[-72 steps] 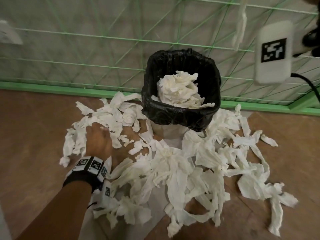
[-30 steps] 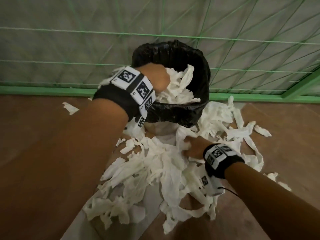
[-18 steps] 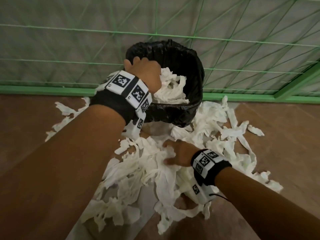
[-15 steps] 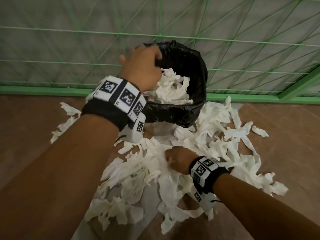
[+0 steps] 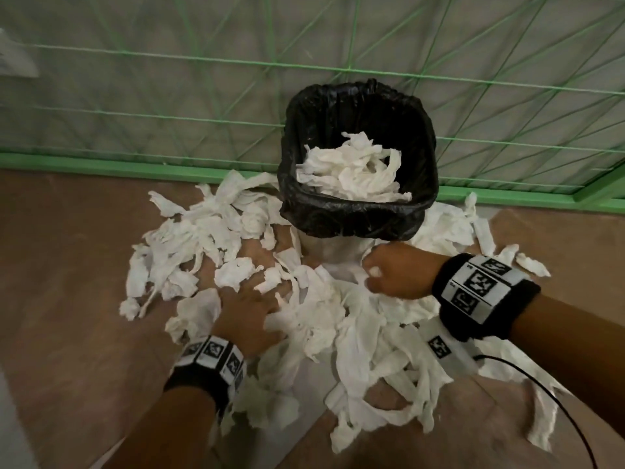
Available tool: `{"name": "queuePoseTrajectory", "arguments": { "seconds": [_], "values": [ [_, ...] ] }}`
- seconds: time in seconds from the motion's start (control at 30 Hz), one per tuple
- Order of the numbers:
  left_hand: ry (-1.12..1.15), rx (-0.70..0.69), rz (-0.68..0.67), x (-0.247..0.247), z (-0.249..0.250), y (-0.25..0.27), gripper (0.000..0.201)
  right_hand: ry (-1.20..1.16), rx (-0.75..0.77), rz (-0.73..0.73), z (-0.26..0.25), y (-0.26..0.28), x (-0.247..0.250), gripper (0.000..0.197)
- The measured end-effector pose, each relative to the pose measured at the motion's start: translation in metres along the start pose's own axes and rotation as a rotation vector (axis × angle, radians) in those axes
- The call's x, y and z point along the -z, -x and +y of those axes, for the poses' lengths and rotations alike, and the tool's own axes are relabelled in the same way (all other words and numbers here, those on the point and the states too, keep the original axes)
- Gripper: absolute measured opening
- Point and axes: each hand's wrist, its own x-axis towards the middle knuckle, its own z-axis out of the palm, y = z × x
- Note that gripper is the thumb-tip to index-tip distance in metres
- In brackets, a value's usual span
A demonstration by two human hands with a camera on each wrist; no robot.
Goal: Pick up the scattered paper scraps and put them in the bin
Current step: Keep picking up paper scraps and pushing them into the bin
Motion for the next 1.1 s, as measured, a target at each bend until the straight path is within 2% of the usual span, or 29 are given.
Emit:
{"name": "queuePoseTrajectory", "arguments": {
  "seconds": [0.1, 0.17, 0.2, 0.23, 0.27, 0.3, 0.33, 0.37, 0.4, 0.43, 0.47, 0.5, 0.53, 0.57, 0.6, 0.67, 0.73, 0.77, 0.8, 0.83, 0.9, 0.97, 1.03, 1.07, 1.1],
  "values": [
    [0.031, 0.016, 0.071, -0.006, 0.004, 0.005, 0.027, -0.131, -0.021, -0.143, -0.014, 0.023, 0.014, 0.032],
    [0.059, 0.101, 0.122, -0.002, 0.008, 0.007, 0.032, -0.434, -0.028, -0.227, -0.029, 0.040, 0.034, 0.016],
    [0.090, 0.143, 0.131, 0.000, 0.008, 0.007, 0.038, -0.494, 0.013, -0.221, -0.037, 0.050, 0.049, 0.014],
    [0.211, 0.196, 0.138, 0.002, 0.007, 0.005, 0.043, -0.511, 0.012, -0.201, -0.041, 0.058, 0.065, 0.028],
    [0.353, 0.213, 0.174, 0.006, 0.005, 0.004, 0.044, -0.493, 0.033, -0.124, -0.046, 0.066, 0.083, 0.032],
    [0.450, 0.227, 0.231, 0.005, 0.002, 0.001, 0.045, -0.428, 0.088, -0.002, -0.050, 0.068, 0.100, 0.024],
    [0.484, 0.222, 0.265, 0.005, -0.001, -0.002, 0.050, -0.407, 0.147, 0.176, -0.053, 0.077, 0.117, 0.011],
    [0.494, 0.206, 0.282, 0.006, -0.003, -0.003, 0.057, -0.378, 0.209, 0.304, -0.054, 0.078, 0.134, 0.014],
    [0.489, 0.188, 0.293, 0.008, -0.003, -0.001, 0.057, -0.416, 0.190, 0.357, -0.061, 0.080, 0.150, 0.021],
    [0.480, 0.167, 0.320, 0.010, -0.003, -0.002, 0.049, -0.420, 0.129, 0.323, -0.059, 0.072, 0.165, 0.026],
    [0.490, 0.155, 0.334, 0.013, -0.002, -0.001, 0.036, -0.325, -0.059, 0.283, -0.067, 0.068, 0.177, 0.034],
    [0.509, 0.161, 0.341, 0.016, -0.001, -0.001, 0.024, -0.077, -0.268, 0.214, -0.073, 0.053, 0.185, 0.045],
    [0.524, 0.166, 0.338, 0.019, -0.001, -0.002, 0.016, 0.319, -0.314, 0.139, -0.076, 0.045, 0.192, 0.052],
    [0.542, 0.180, 0.324, 0.021, -0.001, -0.002, 0.015, 0.544, -0.320, 0.055, -0.083, 0.039, 0.197, 0.055],
    [0.552, 0.185, 0.311, 0.022, -0.003, -0.001, 0.019, 0.512, -0.340, 0.027, -0.078, 0.033, 0.202, 0.055],
    [0.547, 0.204, 0.322, 0.025, -0.004, 0.002, 0.031, 0.227, -0.318, 0.233, -0.072, 0.021, 0.206, 0.052],
    [0.562, 0.204, 0.357, 0.030, -0.004, 0.007, 0.041, 0.013, -0.095, 0.612, -0.056, 0.009, 0.198, 0.040],
    [0.590, 0.212, 0.372, 0.032, -0.006, 0.006, 0.044, -0.094, -0.044, 0.719, -0.051, 0.004, 0.190, 0.034],
    [0.623, 0.213, 0.380, 0.034, -0.007, 0.005, 0.045, -0.201, -0.063, 0.737, -0.047, -0.001, 0.180, 0.031],
    [0.645, 0.233, 0.352, 0.037, -0.009, 0.003, 0.044, -0.242, -0.119, 0.656, -0.040, -0.009, 0.171, 0.037],
    [0.647, 0.299, 0.248, 0.046, -0.010, 0.001, 0.036, -0.145, -0.251, 0.374, -0.026, -0.024, 0.153, 0.066],
    [0.595, 0.305, 0.172, 0.060, -0.013, -0.001, 0.033, -0.103, -0.241, 0.202, -0.021, -0.024, 0.139, 0.078],
    [0.492, 0.293, 0.133, 0.084, -0.018, -0.002, 0.032, -0.186, -0.147, 0.220, -0.017, -0.022, 0.135, 0.072],
    [0.469, 0.297, 0.105, 0.101, -0.017, -0.001, 0.027, -0.243, -0.118, 0.278, -0.015, -0.020, 0.136, 0.067],
    [0.465, 0.301, 0.036, 0.122, -0.017, 0.001, 0.030, -0.315, -0.099, 0.362, -0.011, -0.019, 0.139, 0.061]
  ]
}}
